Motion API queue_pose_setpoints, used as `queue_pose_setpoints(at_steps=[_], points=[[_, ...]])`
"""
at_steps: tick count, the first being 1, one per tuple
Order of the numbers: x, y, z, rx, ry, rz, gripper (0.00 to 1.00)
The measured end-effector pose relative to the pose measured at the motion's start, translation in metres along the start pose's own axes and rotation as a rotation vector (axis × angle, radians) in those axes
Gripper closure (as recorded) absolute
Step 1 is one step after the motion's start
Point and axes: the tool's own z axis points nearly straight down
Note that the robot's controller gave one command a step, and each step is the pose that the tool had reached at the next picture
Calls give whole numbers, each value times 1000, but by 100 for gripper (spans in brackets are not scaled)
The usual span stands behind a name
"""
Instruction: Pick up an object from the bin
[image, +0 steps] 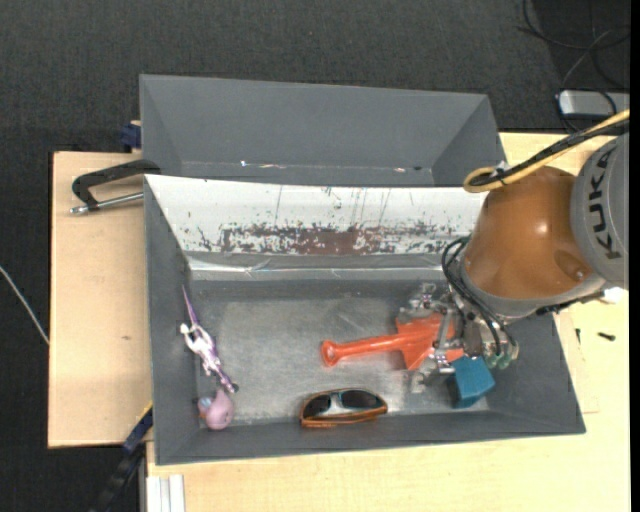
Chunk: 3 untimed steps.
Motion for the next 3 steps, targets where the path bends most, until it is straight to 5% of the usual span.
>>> queue_pose_setpoints(at_steps=[1, 2, 3], points=[[0, 0, 0, 0, 0, 0, 0], [-32, -26, 68, -4, -15, -488, 100], [-32, -26, 68, -4, -15, -488, 100]])
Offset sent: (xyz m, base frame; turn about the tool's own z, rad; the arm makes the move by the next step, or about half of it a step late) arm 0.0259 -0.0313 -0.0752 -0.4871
